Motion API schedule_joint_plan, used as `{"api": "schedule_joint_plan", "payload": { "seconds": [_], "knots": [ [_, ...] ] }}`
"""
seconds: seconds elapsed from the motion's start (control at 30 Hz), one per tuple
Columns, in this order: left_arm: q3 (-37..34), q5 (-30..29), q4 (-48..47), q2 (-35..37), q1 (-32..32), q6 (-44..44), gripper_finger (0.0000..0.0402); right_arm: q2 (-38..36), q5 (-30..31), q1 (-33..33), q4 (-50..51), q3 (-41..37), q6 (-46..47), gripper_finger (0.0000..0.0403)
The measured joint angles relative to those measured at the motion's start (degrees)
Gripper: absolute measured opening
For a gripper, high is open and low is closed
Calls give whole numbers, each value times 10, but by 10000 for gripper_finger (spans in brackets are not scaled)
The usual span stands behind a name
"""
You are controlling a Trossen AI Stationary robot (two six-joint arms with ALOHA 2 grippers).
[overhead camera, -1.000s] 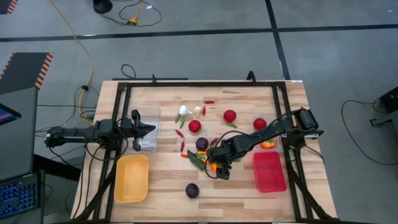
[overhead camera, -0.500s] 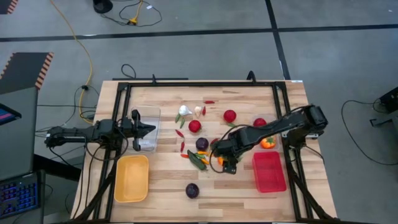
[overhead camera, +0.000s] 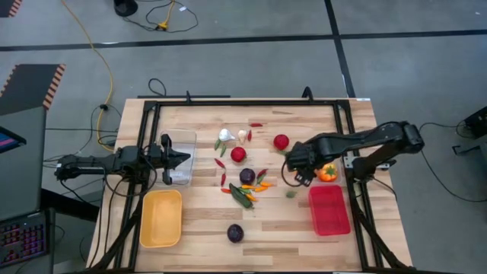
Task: Sort produce into baskets
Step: Put the orange tomato into the right transparent bin
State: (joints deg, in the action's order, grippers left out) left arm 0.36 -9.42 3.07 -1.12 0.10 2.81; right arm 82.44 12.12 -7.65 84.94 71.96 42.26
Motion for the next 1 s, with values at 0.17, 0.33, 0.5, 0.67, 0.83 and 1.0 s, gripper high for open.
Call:
{"api": "schedule_joint_plan", "payload": {
  "seconds": [0.17, 0.33, 0.5, 0.67, 0.83, 1.0],
  "knots": [
    [0, 0, 0, 0, 0, 0, 0, -17, 0, 15, 18, -56, 27, 341],
    [0, 0, 0, 0, 0, 0, 0, -24, 6, 45, 33, -88, 29, 342],
    [0, 0, 0, 0, 0, 0, 0, -24, 32, 85, 48, -121, 29, 342],
    [0, 0, 0, 0, 0, 0, 0, -23, 32, 116, 40, -154, 23, 351],
    [0, 0, 0, 0, 0, 0, 0, -23, 30, 132, 40, -161, -5, 365],
    [0, 0, 0, 0, 0, 0, 0, -23, 30, 142, 40, -161, -4, 371]
  ]
}}
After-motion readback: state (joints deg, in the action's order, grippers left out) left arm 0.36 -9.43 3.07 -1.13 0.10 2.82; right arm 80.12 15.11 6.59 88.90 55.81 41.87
